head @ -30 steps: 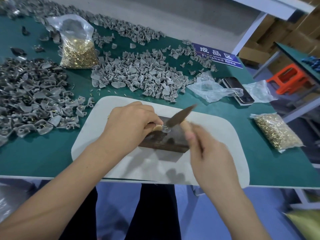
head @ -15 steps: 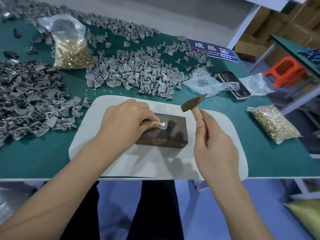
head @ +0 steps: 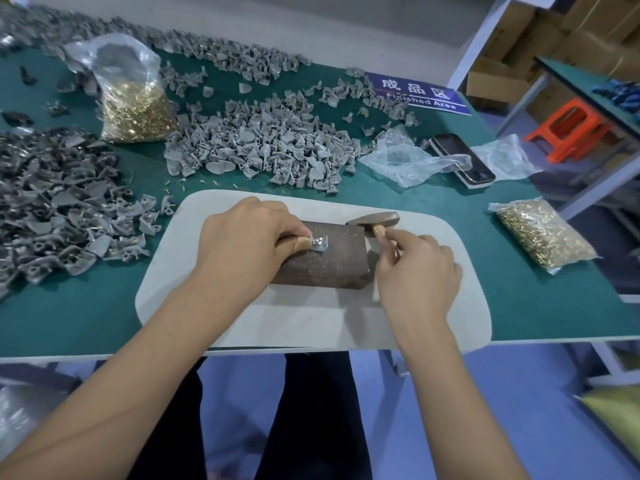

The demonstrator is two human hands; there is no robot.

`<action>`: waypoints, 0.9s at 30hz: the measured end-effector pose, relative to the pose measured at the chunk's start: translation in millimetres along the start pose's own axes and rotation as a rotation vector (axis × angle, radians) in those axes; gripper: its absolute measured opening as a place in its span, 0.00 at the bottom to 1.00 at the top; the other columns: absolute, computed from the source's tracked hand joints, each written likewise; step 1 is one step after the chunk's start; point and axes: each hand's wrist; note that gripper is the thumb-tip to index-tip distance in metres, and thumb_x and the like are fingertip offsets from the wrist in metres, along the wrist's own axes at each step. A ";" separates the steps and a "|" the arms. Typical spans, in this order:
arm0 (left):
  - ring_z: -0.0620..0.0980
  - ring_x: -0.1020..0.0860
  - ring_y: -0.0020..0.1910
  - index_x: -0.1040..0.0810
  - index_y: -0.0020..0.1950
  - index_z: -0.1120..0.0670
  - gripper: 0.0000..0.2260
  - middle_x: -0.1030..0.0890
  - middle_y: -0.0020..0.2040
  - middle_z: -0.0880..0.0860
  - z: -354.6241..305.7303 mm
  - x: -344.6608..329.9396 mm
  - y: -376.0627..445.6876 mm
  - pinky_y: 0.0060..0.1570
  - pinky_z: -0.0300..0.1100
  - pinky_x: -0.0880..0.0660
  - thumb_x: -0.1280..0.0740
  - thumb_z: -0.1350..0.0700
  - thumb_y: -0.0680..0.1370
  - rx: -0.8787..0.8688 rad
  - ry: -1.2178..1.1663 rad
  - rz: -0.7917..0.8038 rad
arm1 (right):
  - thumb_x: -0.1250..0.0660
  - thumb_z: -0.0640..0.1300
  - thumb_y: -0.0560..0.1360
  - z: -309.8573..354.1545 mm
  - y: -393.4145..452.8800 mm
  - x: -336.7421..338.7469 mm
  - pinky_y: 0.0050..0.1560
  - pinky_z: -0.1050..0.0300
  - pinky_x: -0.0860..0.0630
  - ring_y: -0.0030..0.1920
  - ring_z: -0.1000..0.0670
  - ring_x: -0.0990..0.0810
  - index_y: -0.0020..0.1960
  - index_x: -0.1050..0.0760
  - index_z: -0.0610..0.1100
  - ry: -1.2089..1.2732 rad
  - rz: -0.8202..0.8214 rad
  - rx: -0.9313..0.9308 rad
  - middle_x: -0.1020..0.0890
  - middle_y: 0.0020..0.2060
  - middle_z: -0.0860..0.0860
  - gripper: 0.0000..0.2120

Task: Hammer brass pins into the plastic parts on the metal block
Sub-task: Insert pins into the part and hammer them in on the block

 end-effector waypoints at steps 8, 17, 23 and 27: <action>0.48 0.24 0.50 0.16 0.50 0.44 0.03 0.20 0.45 0.42 -0.1 -2.6 -20.8 0.37 0.42 0.32 0.28 0.48 0.77 -0.003 -0.040 -0.099 | 0.27 0.44 0.77 46.0 -6.5 1.4 0.55 0.44 0.24 0.50 0.50 0.19 0.48 0.15 0.51 0.498 0.199 0.511 0.15 0.45 0.56 0.03; 0.46 0.25 0.50 0.18 0.49 0.44 0.03 0.21 0.47 0.40 62.2 33.3 -34.4 0.38 0.43 0.27 0.28 0.50 0.76 0.109 -0.058 -0.239 | 0.28 0.43 0.76 121.0 -6.1 -16.4 0.53 0.45 0.24 0.47 0.53 0.22 0.47 0.17 0.52 0.515 0.271 0.648 0.17 0.44 0.60 0.04; 0.51 0.26 0.58 0.16 0.50 0.47 0.04 0.19 0.50 0.44 109.6 48.1 -38.2 0.59 0.50 0.30 0.27 0.50 0.76 0.229 0.048 -0.233 | 0.30 0.45 0.78 158.9 -9.3 -38.3 0.57 0.44 0.26 0.50 0.49 0.22 0.55 0.18 0.50 0.451 0.311 0.701 0.17 0.46 0.56 0.06; 0.54 0.28 0.64 0.15 0.48 0.48 0.04 0.19 0.53 0.46 128.2 52.7 -39.3 0.63 0.53 0.35 0.27 0.50 0.76 0.338 0.157 -0.227 | 0.31 0.46 0.79 155.1 4.5 -44.2 0.59 0.44 0.27 0.53 0.48 0.23 0.55 0.18 0.51 0.262 0.326 0.654 0.17 0.48 0.55 0.06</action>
Point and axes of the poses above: each hand's wrist, its own y-axis towards the middle knuckle, its own x-axis out of the back of the hand, z = x × y
